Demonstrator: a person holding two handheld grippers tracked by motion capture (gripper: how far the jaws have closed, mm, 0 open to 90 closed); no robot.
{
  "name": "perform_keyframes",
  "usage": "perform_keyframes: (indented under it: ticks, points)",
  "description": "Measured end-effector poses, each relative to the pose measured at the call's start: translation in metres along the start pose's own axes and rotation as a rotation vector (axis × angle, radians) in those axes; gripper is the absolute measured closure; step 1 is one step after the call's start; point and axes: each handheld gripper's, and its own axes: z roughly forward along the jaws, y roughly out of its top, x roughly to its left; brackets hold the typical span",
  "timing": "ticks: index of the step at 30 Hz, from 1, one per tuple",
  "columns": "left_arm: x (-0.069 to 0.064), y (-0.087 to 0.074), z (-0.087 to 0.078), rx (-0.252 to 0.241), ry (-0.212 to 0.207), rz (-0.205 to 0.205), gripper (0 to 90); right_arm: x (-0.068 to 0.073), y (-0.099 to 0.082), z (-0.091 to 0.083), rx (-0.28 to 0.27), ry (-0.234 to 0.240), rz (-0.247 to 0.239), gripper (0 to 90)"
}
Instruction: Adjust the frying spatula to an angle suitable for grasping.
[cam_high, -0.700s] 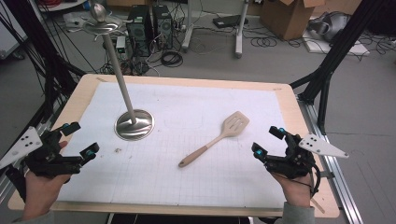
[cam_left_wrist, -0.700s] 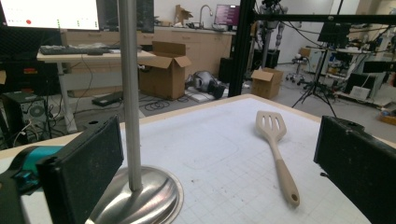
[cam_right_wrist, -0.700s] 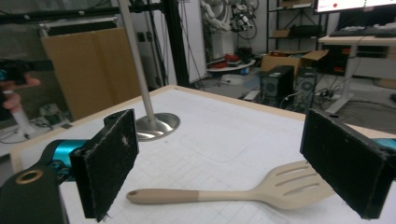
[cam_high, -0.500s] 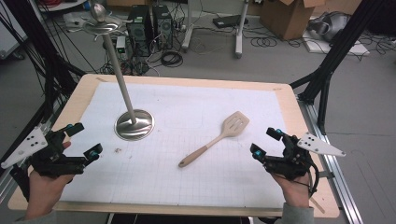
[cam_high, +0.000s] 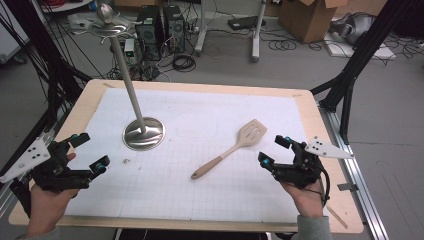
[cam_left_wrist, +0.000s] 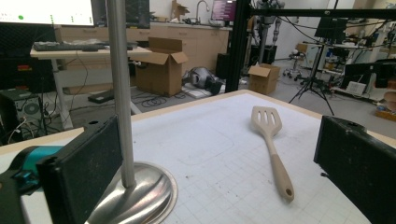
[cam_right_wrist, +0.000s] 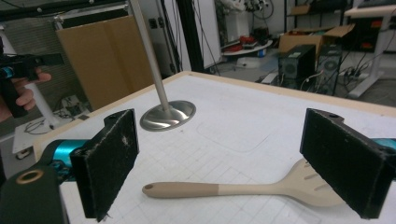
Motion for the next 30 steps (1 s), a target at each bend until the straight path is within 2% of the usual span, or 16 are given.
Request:
perform_keyframes:
  ticks: [2,3,5,9,10,14,15,16,17,19,26,30]
  points:
    - [0.0,-0.001,0.001,0.005,-0.002,-0.002,1.9,-0.003,0.0,0.005,0.023,-0.006,0.006,12.5]
    - [0.0,-0.002,0.001,0.007,-0.002,-0.004,1.9,-0.004,0.0,0.007,0.034,-0.002,0.009,15.6]
    - [0.0,-0.002,0.003,0.013,-0.006,-0.004,1.9,-0.008,0.0,0.013,0.054,0.01,-0.002,16.9]
    - [-0.001,-0.003,0.004,0.018,-0.008,-0.002,1.9,-0.012,-0.001,0.021,0.084,0.027,0.007,20.8]
    - [-0.001,-0.003,0.005,0.02,-0.008,-0.004,1.9,-0.014,-0.002,0.026,0.103,0.028,0.008,25.4]
    - [-0.003,-0.005,0.007,0.028,-0.01,0.0,1.9,-0.017,-0.002,0.033,0.121,0.015,0.009,30.8]
    - [-0.006,-0.003,0.008,0.017,-0.019,0.011,1.9,-0.019,-0.002,0.035,0.129,0.013,0.015,34.0]
    - [-0.007,-0.002,0.008,0.016,-0.021,0.015,1.9,-0.021,-0.003,0.038,0.145,-0.006,0.015,40.7]
    - [-0.008,-0.002,0.009,0.016,-0.024,0.021,1.9,-0.022,-0.004,0.04,0.16,-0.023,0.025,41.4]
    - [-0.009,-0.002,0.01,0.018,-0.027,0.023,1.9,-0.026,-0.006,0.046,0.185,-0.022,0.034,48.6]
    - [-0.01,-0.004,0.014,0.036,-0.034,0.017,1.9,-0.028,-0.012,0.069,0.267,-0.044,-0.038,68.2]
    - [-0.009,-0.007,0.015,0.048,-0.032,0.015,1.9,-0.029,-0.016,0.08,0.294,-0.051,-0.062,80.3]
